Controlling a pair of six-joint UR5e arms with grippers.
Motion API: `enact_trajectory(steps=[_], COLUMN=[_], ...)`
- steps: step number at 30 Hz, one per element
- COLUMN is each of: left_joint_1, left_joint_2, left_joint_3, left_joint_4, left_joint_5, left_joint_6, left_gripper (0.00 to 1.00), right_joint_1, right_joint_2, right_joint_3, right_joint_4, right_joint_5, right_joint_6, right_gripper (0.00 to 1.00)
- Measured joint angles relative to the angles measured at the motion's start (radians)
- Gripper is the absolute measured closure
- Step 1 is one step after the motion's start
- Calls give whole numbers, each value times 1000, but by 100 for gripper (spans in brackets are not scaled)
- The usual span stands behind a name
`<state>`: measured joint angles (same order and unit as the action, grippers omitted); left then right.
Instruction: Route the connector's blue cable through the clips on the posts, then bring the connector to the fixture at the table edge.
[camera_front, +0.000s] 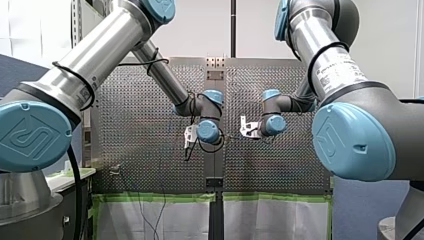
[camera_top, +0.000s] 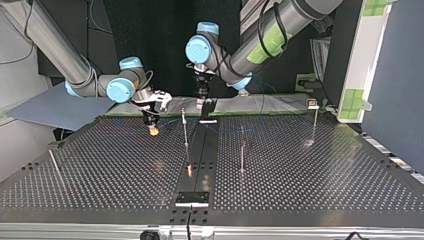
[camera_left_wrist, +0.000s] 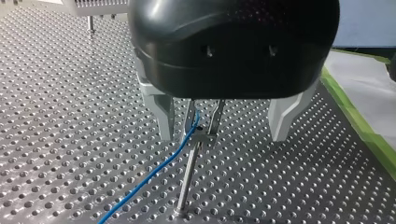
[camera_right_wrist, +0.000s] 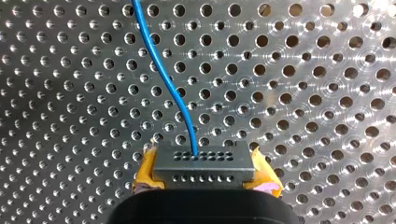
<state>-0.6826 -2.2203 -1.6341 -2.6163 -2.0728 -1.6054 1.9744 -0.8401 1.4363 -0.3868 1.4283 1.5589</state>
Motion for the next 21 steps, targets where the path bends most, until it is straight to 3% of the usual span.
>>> enact_trajectory(steps=[12,17,21], left_joint_1=[-26,-35,-35], left_joint_2=[1,1,0], left_joint_3=[0,0,1], left_joint_4=[30,47,48], left_joint_5=[-7,21,39], left_joint_6=[74,117,121], left_gripper=[1,1,1], right_joint_1=[2,3,3], right_joint_2=[0,0,0], right_joint_3=[0,0,0], right_joint_4=[2,2,2], right_joint_5=[0,0,0], right_joint_6=[0,0,0], right_gripper=[98,98,98])
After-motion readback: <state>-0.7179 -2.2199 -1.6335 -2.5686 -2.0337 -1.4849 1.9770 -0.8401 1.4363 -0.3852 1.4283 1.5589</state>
